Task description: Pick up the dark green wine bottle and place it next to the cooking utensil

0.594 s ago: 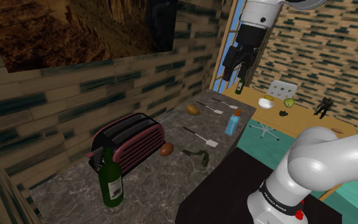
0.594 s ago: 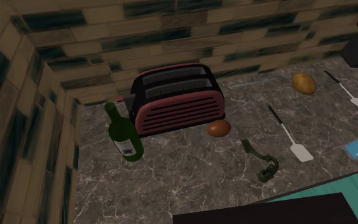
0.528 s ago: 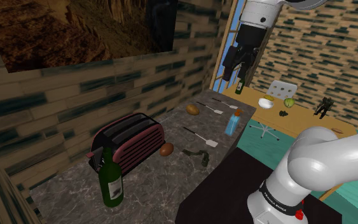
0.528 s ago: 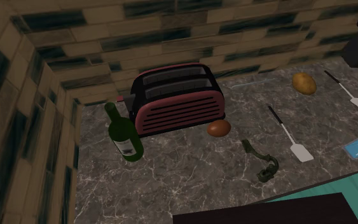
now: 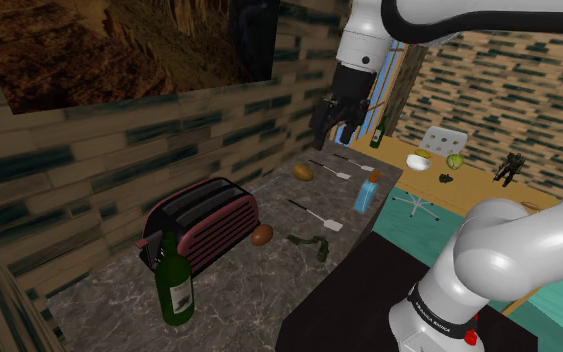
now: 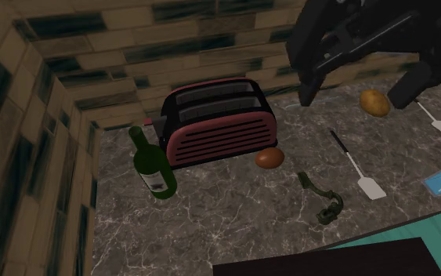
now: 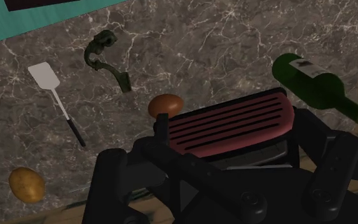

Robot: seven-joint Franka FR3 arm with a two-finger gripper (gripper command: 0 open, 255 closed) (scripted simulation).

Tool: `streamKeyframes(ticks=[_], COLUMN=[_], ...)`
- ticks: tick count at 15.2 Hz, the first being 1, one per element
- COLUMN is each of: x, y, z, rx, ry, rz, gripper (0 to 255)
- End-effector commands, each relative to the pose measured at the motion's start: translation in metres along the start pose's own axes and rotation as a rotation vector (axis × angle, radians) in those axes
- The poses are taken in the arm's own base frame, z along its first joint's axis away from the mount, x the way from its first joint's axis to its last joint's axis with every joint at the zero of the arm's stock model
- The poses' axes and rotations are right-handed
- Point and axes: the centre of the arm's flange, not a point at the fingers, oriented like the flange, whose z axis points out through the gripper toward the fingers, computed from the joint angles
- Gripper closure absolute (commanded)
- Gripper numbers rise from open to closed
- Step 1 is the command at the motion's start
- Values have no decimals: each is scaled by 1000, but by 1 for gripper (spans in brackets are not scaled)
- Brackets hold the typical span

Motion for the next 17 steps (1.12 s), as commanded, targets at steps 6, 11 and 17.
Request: streamKeyframes(ticks=[6, 11, 17], x=[26, 46, 70], y=[-71, -121, -179], z=[54, 94, 141], rx=[-2, -3, -5], ry=[7, 11, 16], rz=[18, 30, 44], gripper=[0, 0, 0])
